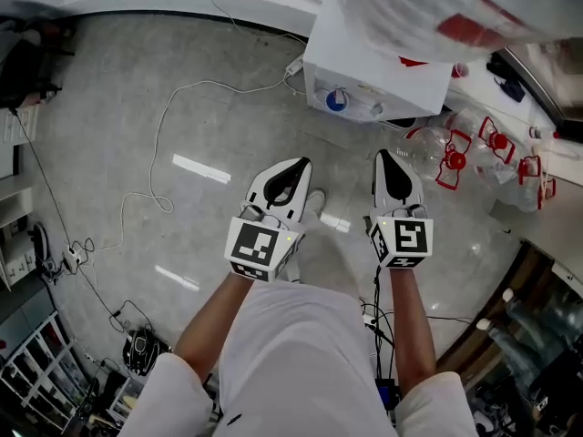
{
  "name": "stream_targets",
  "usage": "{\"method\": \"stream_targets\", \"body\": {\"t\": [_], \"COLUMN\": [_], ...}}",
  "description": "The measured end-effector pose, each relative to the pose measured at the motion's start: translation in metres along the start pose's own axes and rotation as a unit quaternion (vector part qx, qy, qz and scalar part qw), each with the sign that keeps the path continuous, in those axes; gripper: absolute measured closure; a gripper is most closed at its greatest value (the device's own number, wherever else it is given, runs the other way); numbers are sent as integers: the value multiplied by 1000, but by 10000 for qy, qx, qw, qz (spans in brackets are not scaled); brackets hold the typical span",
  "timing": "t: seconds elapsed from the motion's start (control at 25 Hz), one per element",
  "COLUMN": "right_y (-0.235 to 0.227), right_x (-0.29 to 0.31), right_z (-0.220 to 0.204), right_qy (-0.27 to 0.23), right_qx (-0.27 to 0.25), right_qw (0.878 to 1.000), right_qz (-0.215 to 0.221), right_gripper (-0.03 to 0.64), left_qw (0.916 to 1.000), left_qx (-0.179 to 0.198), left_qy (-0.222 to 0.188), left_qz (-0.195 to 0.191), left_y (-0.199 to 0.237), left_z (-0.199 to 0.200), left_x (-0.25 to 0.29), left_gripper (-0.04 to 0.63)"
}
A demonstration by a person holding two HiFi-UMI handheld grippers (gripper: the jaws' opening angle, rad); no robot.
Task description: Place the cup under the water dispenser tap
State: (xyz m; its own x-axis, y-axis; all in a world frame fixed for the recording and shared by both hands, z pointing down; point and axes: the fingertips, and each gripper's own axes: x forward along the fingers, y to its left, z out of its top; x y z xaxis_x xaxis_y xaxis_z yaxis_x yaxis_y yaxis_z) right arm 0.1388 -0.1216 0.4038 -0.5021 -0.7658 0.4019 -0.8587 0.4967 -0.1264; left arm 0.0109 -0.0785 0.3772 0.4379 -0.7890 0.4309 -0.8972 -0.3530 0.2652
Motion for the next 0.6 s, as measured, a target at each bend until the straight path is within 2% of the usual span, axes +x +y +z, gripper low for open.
{"method": "stream_targets", "body": {"t": [0.32, 0.6], "right_y": [4, 16], "right_x": [-51, -88], "right_z": [50, 79], "right_qy": [-290, -433], "right_qx": [-187, -460], "right_qw": [9994, 9979], "right_qz": [-50, -150], "right_gripper": [609, 609], "left_qw": [9995, 9984], "left_qx": [-74, 16], "left_qy": [-322, -557], "left_qz": [6, -108], "left_y": [-18, -33], "left_z": [43, 73], "left_x": [-34, -61], "left_gripper": [588, 588]}}
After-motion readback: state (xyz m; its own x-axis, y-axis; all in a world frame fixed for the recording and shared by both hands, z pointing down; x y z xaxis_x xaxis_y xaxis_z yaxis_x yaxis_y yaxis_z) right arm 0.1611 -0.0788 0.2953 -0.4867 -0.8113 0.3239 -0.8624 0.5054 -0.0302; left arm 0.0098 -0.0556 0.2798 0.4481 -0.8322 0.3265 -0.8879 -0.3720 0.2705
